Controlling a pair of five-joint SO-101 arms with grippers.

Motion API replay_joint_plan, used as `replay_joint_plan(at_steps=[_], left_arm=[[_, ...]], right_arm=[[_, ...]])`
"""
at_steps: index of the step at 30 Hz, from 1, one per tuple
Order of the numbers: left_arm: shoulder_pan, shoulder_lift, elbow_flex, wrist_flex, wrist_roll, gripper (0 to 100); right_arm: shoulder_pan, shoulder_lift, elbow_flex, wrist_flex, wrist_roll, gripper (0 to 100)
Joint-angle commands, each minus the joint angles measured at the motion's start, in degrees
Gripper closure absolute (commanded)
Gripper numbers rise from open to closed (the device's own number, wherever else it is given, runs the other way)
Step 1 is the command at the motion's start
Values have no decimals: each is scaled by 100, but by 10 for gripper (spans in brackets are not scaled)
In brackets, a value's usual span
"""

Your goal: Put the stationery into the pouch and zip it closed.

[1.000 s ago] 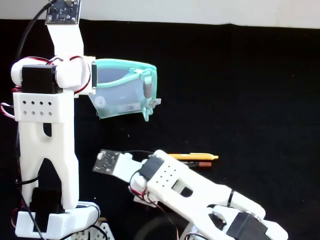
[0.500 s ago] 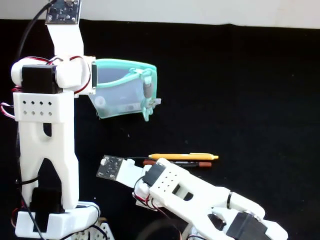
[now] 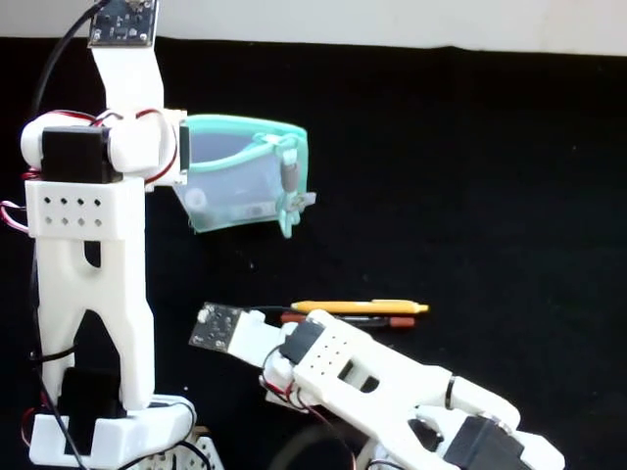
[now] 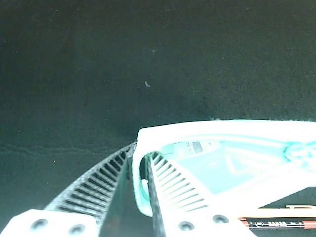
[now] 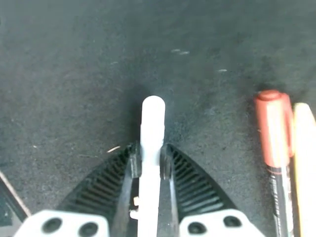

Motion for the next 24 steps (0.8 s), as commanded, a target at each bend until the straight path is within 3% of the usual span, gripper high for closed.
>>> replay_joint_plan(at_steps=[1,8,24], left_arm=[[-48,57,31,-26,-44,993],[-48,57,31,-26,-44,993],[-48,57,31,-9,-44,993]], right_arm=[[576,-163,-681,145,-44,990],[1604,-171,-2281,593,-545,990],[1631,-1490,-3152,752,-1020,990]])
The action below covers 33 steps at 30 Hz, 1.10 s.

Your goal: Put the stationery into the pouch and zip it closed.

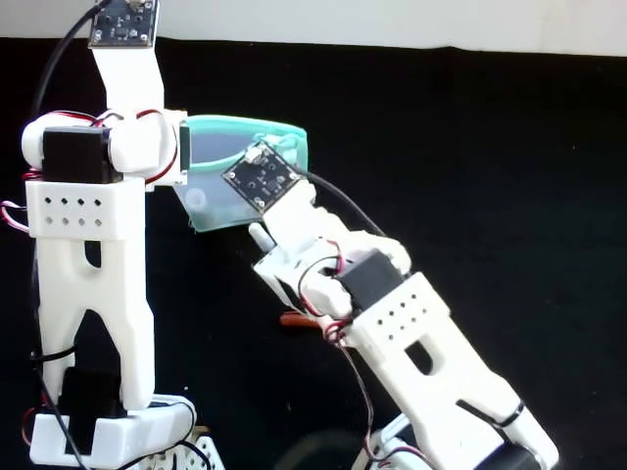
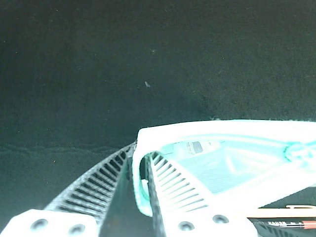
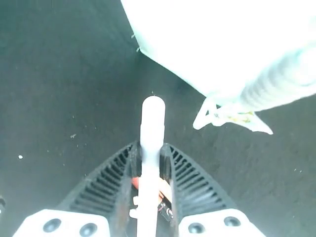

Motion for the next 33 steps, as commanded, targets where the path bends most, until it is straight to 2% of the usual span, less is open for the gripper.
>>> replay_joint_plan(at_steps=[1,11,21,29,33], left_arm=[[-48,57,31,0,-44,993],[-48,57,40,0,-44,993],[-48,57,40,9,-44,993],[-48,57,40,9,-44,993],[-48,57,40,9,-44,993]], right_arm=[[66,-374,-435,31,-123,990],[75,-796,-1684,-31,-642,991],[92,-760,-2642,-848,-791,991],[92,-75,-3609,-875,-747,991],[110,338,-3978,-1253,-747,991]])
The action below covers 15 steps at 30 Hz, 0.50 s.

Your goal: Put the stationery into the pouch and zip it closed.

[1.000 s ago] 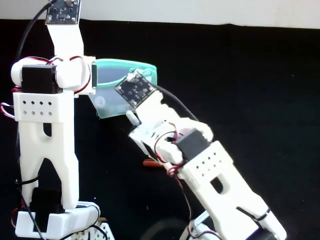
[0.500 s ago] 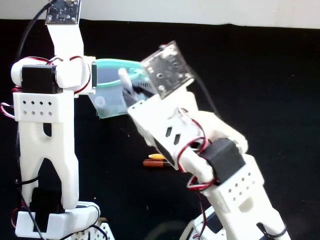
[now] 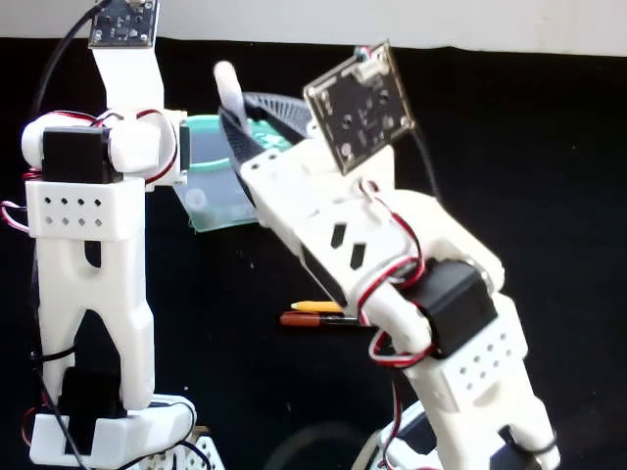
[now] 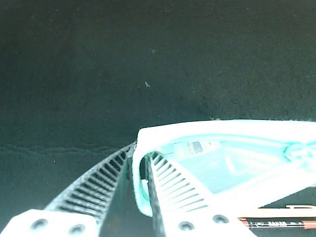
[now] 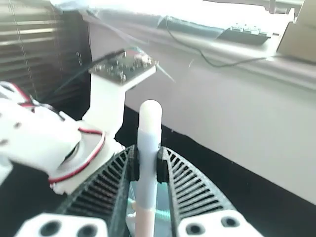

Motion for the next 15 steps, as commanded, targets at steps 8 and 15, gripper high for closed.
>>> replay_joint_plan(at_steps=[8,15], left_arm=[[-31,57,40,0,-255,993],[-22,57,40,0,-255,993]], right_arm=[[110,945,-954,-910,-35,991],[523,1473,-1745,-1121,-53,991]])
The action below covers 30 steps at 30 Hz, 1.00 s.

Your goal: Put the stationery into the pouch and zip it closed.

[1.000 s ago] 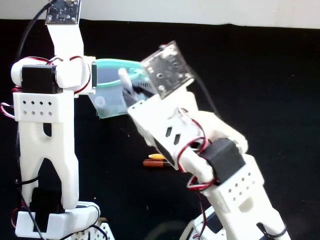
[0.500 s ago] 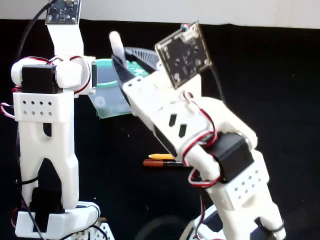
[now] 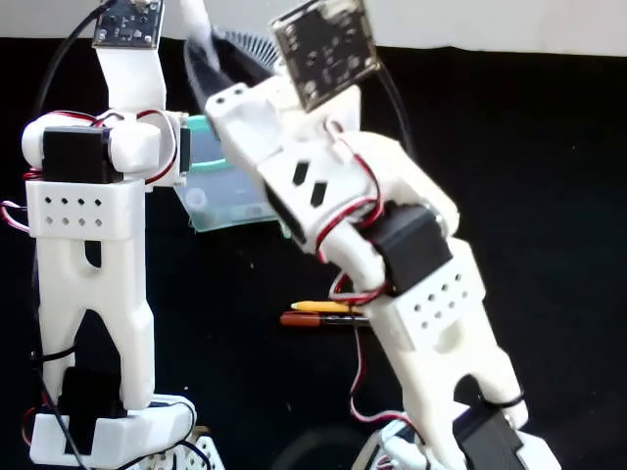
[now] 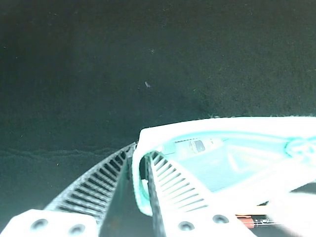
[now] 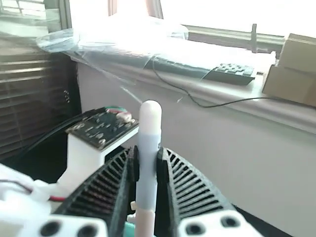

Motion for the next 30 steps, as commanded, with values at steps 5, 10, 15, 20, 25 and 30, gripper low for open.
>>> replay_joint_plan(at_steps=[5,10,15,20,25,30], left_arm=[[-22,57,40,-26,-53,993],[-22,57,40,-35,-53,993],[-31,57,40,-35,-53,993],[-40,57,40,-35,-62,993],[-48,66,40,-35,-62,993],[-48,66,40,-35,-53,993]], right_arm=[[356,391,-804,-215,-53,991],[347,690,-796,-215,-70,991],[356,840,-769,-189,-440,991],[330,831,-277,-198,-466,991],[330,822,268,-189,-668,991],[312,813,620,-171,-862,991]])
